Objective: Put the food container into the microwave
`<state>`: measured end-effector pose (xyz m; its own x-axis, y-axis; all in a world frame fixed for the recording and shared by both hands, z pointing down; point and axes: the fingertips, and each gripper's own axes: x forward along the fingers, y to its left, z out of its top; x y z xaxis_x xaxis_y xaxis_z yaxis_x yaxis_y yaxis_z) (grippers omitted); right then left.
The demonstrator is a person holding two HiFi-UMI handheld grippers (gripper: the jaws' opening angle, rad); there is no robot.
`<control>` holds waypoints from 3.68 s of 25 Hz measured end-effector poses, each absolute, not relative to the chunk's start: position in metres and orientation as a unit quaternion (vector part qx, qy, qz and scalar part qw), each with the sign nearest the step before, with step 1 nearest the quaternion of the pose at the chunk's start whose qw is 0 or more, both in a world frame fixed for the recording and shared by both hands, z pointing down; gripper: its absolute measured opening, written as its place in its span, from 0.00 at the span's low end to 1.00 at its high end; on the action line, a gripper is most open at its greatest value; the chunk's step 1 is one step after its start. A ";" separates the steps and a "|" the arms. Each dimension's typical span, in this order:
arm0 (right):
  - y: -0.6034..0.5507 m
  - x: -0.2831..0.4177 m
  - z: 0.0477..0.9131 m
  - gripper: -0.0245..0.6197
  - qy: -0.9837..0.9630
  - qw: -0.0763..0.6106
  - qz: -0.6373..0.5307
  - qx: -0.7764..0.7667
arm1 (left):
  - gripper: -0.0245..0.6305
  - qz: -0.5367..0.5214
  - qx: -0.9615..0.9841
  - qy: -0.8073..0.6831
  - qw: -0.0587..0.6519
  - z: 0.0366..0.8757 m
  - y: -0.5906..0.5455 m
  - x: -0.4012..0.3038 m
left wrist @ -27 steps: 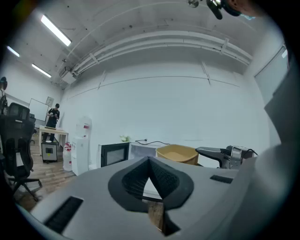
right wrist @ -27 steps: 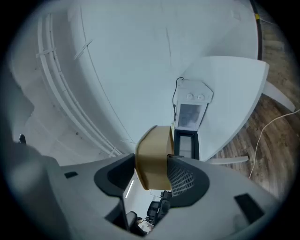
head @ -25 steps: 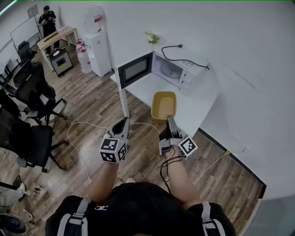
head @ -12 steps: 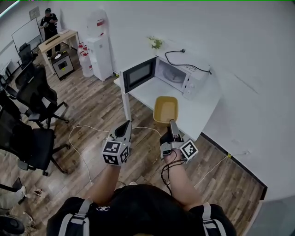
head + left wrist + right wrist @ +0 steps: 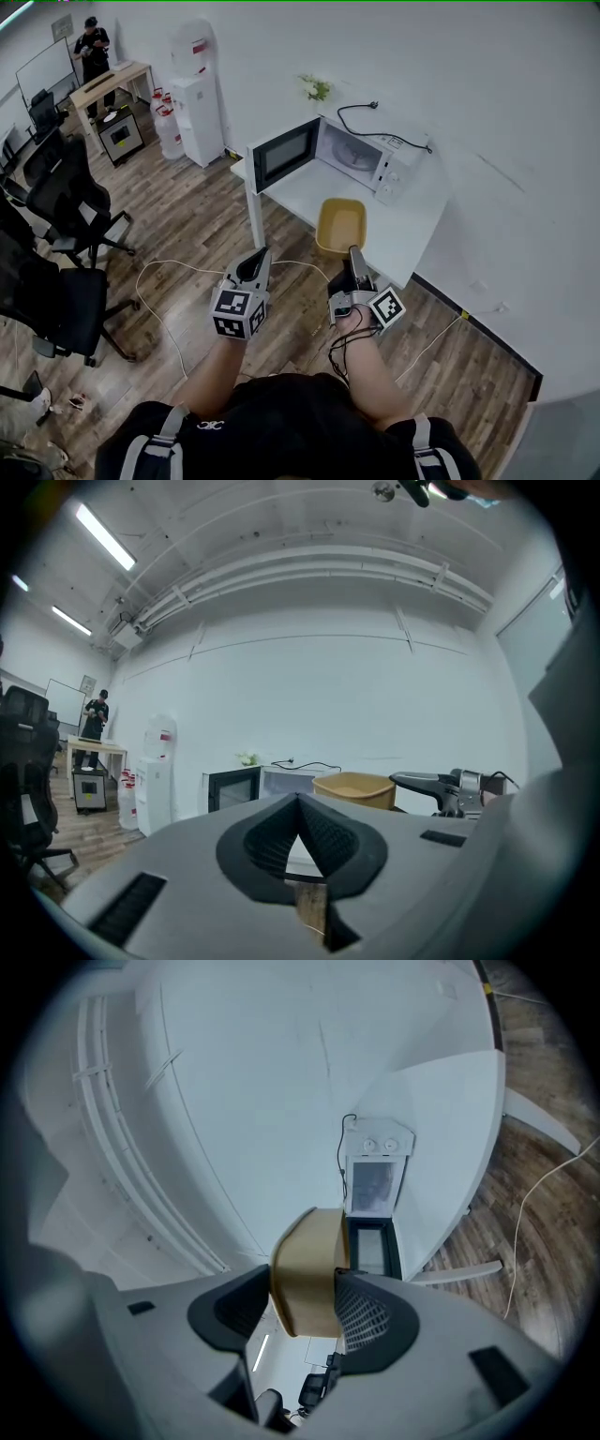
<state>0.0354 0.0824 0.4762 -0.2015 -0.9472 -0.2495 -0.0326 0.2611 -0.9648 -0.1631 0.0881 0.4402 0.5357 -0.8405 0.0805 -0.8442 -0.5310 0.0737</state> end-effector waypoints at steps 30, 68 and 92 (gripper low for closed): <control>-0.119 0.085 0.502 0.39 0.610 0.516 -0.442 -0.406 | 0.04 0.029 0.886 -0.459 0.056 0.460 -0.114 -0.115; -0.444 0.221 0.607 0.39 0.529 0.536 -0.488 -0.442 | 0.04 0.079 0.909 -0.400 0.088 0.502 -0.446 0.040; -0.566 0.237 0.650 0.38 0.471 0.530 -0.454 -0.539 | 0.04 0.080 0.948 -0.297 0.076 0.499 -0.536 0.045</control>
<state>0.2370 -0.5664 0.6503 0.1440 -0.9895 -0.0105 -0.0277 0.0065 -0.9996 0.0449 -0.5364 0.4994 0.8105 -0.5515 0.1973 -0.5759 -0.8117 0.0970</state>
